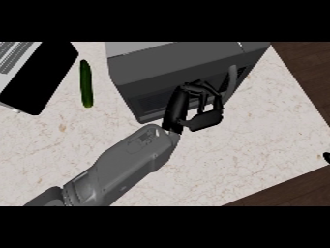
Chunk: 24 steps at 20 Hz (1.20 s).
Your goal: Pick up the milk, place it into the microwave and close the microwave
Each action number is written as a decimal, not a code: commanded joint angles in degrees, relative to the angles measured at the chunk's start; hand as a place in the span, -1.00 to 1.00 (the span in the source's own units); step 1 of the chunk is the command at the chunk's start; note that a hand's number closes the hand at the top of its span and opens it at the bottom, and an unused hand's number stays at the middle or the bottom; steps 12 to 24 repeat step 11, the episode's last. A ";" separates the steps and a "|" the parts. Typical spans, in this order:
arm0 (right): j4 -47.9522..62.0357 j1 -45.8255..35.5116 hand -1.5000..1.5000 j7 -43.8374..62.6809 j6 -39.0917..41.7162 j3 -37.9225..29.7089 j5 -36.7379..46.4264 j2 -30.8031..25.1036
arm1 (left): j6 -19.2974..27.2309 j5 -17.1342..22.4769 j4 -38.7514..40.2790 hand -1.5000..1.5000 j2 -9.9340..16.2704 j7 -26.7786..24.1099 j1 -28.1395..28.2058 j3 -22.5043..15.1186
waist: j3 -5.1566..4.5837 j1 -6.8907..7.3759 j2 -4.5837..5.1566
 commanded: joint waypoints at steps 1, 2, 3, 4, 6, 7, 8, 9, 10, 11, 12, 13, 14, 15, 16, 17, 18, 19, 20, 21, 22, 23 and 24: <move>-0.58 0.21 -1.00 0.35 0.46 -0.26 -1.04 -0.67 | 1.10 1.31 6.28 1.00 0.05 -1.01 -2.69 3.46 | -0.03 -0.66 0.66; -0.85 0.33 -1.00 0.59 0.46 0.15 -0.72 -0.67 | 1.17 1.71 6.12 1.00 0.05 -1.22 -3.02 3.64 | -0.06 -0.78 0.66; -1.34 0.60 -1.00 0.87 0.77 0.20 -1.04 -1.08 | 1.64 2.07 6.03 1.00 0.05 -1.17 -3.57 3.91 | -0.08 -1.26 0.52; -1.01 -0.01 -1.00 0.81 0.41 0.26 -1.44 -0.83 | 1.49 2.13 5.95 1.00 0.05 -2.01 -2.90 3.20 | -0.06 -0.67 0.79; -1.53 0.17 -1.00 1.16 0.27 0.23 -1.45 -1.11 | 1.28 2.91 6.05 1.00 0.05 -2.24 -2.94 3.48 | -0.13 -1.01 0.92; -1.11 0.22 -1.00 1.07 -0.06 0.31 -2.04 -0.70 | 1.00 3.07 6.37 1.00 0.05 -2.14 -3.53 3.42 | -0.03 -0.50 0.78; -1.26 0.22 -1.00 1.39 0.32 -0.07 -1.73 -1.47 | 1.36 2.97 6.46 1.00 0.05 -2.84 -3.26 3.06 | -0.06 -0.96 0.92; -1.07 0.34 -1.00 1.67 0.35 0.62 -2.17 -1.33 | 1.24 3.42 6.47 1.00 0.05 -2.54 -3.64 3.26 | -0.03 -0.71 1.14; -2.09 0.07 -1.00 1.51 -0.09 0.15 -2.37 -1.30 | 1.50 3.39 6.73 1.00 0.05 -3.07 -3.15 2.73 | -0.10 -1.05 0.86; -1.61 -0.27 -1.00 1.81 -0.10 -0.24 -2.03 -1.83 | 1.59 3.83 6.73 1.00 0.05 -3.71 -2.58 2.89 | -0.12 -0.50 1.11; -1.61 -0.27 -1.00 1.81 -0.10 -0.24 -2.03 -1.83 | 1.59 3.83 6.73 1.00 0.05 -3.71 -2.58 2.89 | -0.12 -0.50 1.11; -1.61 -0.27 -1.00 1.81 -0.10 -0.24 -2.03 -1.83 | 1.59 3.83 6.73 1.00 0.05 -3.71 -2.58 2.89 | -0.12 -0.50 1.11; -1.61 -0.27 -1.00 1.81 -0.10 -0.24 -2.03 -1.83 | 1.59 3.83 6.73 1.00 0.05 -3.71 -2.58 2.89 | -0.12 -0.50 1.11; -1.61 -0.27 -1.00 1.81 -0.10 -0.24 -2.03 -1.83 | 1.59 3.83 6.73 1.00 0.05 -3.71 -2.58 2.89 | -0.12 -0.50 1.11; -1.61 -0.27 -1.00 1.81 -0.10 -0.24 -2.03 -1.83 | 1.59 3.83 6.73 1.00 0.05 -3.71 -2.58 2.89 | -0.12 -0.50 1.11; -1.61 -0.27 -1.00 1.81 -0.10 -0.24 -2.03 -1.83 | 1.59 3.83 6.73 1.00 0.05 -3.71 -2.58 2.89 | -0.12 -0.50 1.11; -1.61 -0.27 -1.00 1.81 -0.10 -0.24 -2.03 -1.83 | 1.59 3.83 6.73 1.00 0.05 -3.71 -2.58 2.89 | -0.12 -0.50 1.11; -1.61 -0.27 -1.00 1.81 -0.10 -0.24 -2.03 -1.83 | 1.59 3.83 6.73 1.00 0.05 -3.71 -2.58 2.89 | -0.12 -0.50 1.11; -1.61 -0.27 -1.00 1.81 -0.10 -0.24 -2.03 -1.83 | 1.59 3.83 6.73 1.00 0.05 -3.71 -2.58 2.89 | -0.12 -0.50 1.11; -1.61 -0.27 -1.00 1.81 -0.10 -0.24 -2.03 -1.83 | 1.59 3.83 6.73 1.00 0.05 -3.71 -2.58 2.89 | -0.12 -0.50 1.11; -1.61 -0.27 -1.00 1.81 -0.10 -0.24 -2.03 -1.83 | 1.59 3.83 6.73 1.00 0.05 -3.71 -2.58 2.89 | -0.12 -0.50 1.11; -1.61 -0.27 -1.00 1.81 -0.10 -0.24 -2.03 -1.83 | 1.59 3.83 6.73 1.00 0.05 -3.71 -2.58 2.89 | -0.12 -0.50 1.11; -1.61 -0.27 -1.00 1.81 -0.10 -0.24 -2.03 -1.83 | 1.59 3.83 6.73 1.00 0.05 -3.71 -2.58 2.89 | -0.12 -0.50 1.11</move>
